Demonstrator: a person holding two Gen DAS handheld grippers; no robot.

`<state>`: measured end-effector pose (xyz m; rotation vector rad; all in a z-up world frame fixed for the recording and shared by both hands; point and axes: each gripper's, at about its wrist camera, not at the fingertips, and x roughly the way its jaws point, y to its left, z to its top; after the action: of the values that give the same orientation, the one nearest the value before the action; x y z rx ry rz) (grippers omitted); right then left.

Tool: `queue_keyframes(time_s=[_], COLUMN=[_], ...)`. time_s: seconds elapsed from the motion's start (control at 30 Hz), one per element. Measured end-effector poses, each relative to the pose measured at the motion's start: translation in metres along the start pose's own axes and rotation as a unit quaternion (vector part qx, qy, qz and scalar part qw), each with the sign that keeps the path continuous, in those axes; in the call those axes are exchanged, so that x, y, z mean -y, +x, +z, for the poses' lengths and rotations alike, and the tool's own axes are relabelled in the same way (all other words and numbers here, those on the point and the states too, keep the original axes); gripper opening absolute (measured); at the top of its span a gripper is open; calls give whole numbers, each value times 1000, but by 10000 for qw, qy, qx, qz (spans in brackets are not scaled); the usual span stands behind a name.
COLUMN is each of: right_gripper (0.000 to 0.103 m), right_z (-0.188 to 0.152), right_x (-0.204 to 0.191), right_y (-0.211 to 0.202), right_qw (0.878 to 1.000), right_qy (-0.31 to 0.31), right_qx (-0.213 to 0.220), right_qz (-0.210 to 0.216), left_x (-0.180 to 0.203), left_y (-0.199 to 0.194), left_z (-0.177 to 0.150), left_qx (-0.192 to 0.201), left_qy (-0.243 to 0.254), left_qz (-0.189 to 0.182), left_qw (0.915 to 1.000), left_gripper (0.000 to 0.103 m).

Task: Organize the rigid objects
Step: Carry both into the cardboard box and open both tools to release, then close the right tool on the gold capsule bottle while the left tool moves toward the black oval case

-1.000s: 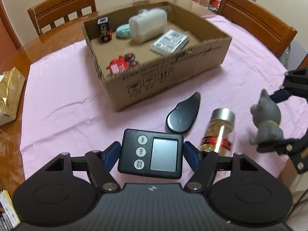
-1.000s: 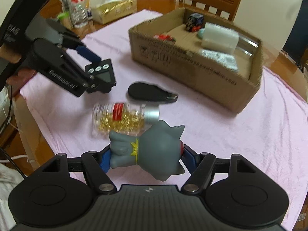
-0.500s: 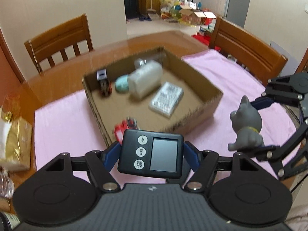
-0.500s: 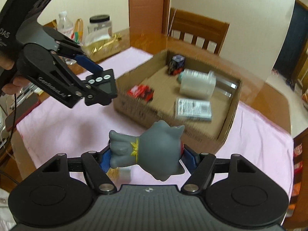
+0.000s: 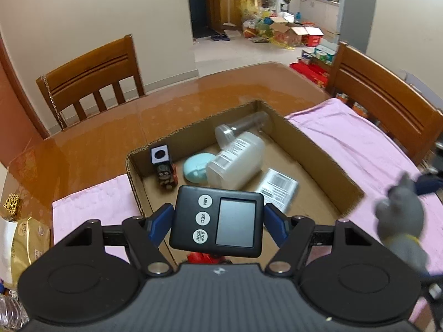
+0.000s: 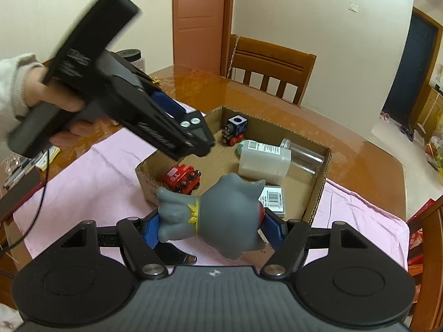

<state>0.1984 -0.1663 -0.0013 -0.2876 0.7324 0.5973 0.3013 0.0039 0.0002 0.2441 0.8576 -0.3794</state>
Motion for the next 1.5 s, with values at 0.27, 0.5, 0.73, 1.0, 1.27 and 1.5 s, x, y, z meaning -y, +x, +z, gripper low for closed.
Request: queue_keyframes(time_s=[0.27, 0.5, 0.73, 1.0, 1.27, 1.5], right_gripper=[76, 76, 76, 76, 103, 103], right_z=[5, 6, 18, 32, 38, 29], right_x=[0, 6, 28, 47, 39, 31], right_y=[1, 7, 26, 51, 54, 44], right_qw=[9999, 9995, 9971, 9917, 9924, 9918], right_qy=[71, 165, 541, 968, 856, 974], right_qx=[23, -107, -343, -509, -262, -305], right_qz=[-86, -232, -418, -680, -839, -765], left_x=[-20, -32, -27, -24, -25, -24], left_y=[40, 24, -15, -56, -74, -78], left_z=[8, -2, -22, -52, -70, -85], left_qx=[-114, 147, 309, 735, 799, 705], left_qy=[-500, -862, -866, -968, -1061, -1120], left_qz=[408, 523, 465, 779, 873, 916], left_qw=[9979, 9948, 9947, 9895, 9873, 9870], left_gripper=[81, 98, 100, 100, 101, 101])
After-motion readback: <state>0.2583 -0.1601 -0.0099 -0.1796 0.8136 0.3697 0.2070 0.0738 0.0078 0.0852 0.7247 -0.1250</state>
